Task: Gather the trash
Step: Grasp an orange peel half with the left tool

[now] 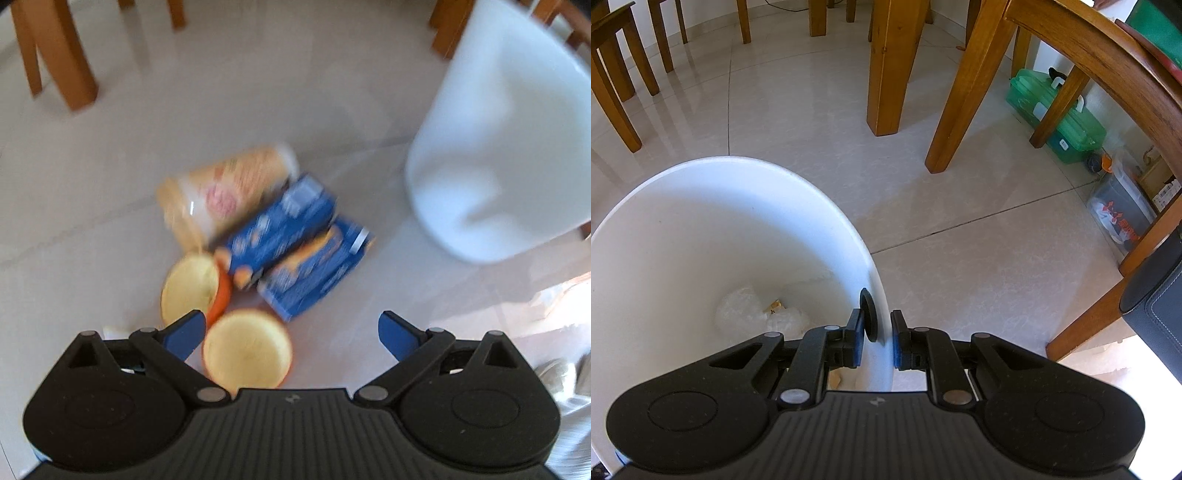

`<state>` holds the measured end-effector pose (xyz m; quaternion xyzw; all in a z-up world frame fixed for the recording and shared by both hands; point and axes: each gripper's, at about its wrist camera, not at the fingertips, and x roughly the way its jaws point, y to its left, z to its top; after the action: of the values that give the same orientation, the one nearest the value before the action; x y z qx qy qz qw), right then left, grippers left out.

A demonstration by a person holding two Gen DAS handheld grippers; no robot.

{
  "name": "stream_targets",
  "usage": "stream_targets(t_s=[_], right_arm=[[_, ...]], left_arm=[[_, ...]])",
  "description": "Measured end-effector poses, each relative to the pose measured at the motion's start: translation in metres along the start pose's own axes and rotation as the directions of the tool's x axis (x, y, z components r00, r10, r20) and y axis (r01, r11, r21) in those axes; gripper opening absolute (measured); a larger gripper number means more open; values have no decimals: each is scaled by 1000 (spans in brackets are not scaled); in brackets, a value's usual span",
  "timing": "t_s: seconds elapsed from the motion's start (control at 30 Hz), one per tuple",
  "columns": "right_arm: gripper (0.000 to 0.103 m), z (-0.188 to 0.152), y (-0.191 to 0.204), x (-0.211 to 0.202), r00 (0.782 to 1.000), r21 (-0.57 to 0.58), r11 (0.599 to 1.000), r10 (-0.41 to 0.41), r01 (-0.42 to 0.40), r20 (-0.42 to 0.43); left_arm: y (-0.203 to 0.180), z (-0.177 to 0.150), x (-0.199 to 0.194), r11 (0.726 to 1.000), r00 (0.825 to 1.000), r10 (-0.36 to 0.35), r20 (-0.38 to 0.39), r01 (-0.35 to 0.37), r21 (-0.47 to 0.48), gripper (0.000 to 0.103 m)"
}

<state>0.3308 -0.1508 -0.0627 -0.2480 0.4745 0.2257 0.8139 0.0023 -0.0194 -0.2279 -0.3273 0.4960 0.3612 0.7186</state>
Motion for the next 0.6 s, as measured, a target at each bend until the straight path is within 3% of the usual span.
stream_targets(t_s=[0.1, 0.27, 0.6], right_arm=[[18, 0, 0, 0, 1000, -1, 1000, -1, 1, 0], [18, 0, 0, 0, 1000, -2, 1000, -1, 1, 1], [18, 0, 0, 0, 1000, -3, 1000, -2, 2, 1]], left_arm=[[9, -14, 24, 999, 997, 38, -62, -39, -21, 99], [22, -23, 50, 996, 993, 69, -98, -74, -48, 99], [33, -28, 78, 989, 986, 125, -113, -133, -69, 98]])
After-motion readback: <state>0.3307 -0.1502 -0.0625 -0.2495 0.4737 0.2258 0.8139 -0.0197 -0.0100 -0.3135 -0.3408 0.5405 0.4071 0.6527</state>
